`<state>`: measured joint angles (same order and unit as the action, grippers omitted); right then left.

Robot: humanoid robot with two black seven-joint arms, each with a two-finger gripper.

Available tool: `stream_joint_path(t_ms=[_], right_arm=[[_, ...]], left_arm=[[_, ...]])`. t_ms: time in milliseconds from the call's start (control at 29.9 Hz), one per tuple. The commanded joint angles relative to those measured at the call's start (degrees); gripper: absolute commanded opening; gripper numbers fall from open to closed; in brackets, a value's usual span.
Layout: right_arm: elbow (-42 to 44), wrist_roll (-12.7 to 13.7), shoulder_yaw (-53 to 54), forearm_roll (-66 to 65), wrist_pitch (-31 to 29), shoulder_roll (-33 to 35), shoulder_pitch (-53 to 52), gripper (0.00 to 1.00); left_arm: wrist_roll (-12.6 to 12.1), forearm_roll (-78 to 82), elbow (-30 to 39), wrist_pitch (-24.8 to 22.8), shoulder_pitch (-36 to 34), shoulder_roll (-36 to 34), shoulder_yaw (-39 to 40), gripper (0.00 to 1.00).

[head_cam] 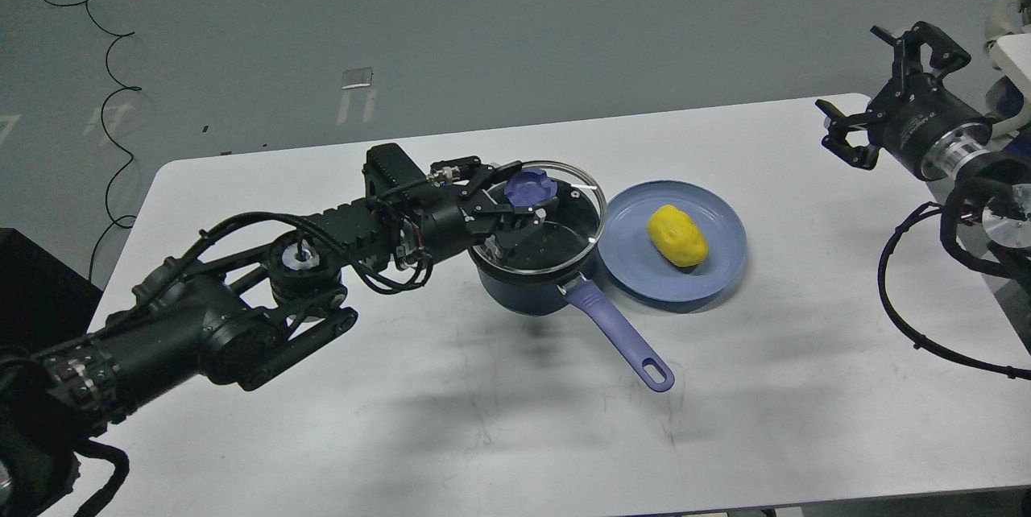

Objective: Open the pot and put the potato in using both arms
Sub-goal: 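Lift the glass lid off the pot and lower it beside the pot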

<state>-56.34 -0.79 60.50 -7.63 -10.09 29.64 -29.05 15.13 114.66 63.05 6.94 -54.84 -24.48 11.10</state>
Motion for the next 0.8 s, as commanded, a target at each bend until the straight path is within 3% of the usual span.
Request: stream_joint_path(t_ms=[0, 167, 334, 468, 769], right_arm=[[-0.09, -0.09, -1.44, -0.01, -0.02, -0.02, -0.3, 1.0], [-0.17, -0.26, -1.88, -0.01, 0.07, -0.2, -0.21, 1.0], [-0.26, -0.26, -1.97, -0.01, -0.02, -0.02, -0.3, 1.0], [-0.17, -0.26, -2.75, -0.28, -0.02, 0.15, -0.39, 1.0], [-0.53, -0.26, -3.73, -0.28, -0.02, 0.33, -0.65, 1.0]], left_arm=[[-0.1, -0.58, 0.14, 1.05, -1.67, -5.2, 0.32, 0.45], [0.08, -1.46, 0.05, 5.97, -0.62, -13.21, -0.64, 0.44], [1.13, -1.46, 0.14, 12.03, 6.15, -20.33, -0.64, 0.44], [3.41, -1.55, -0.38, 15.37, 11.06, -21.66, -0.65, 0.45], [3.24, -1.55, -3.71, 16.7, 17.4, -17.36, -0.64, 0.45]])
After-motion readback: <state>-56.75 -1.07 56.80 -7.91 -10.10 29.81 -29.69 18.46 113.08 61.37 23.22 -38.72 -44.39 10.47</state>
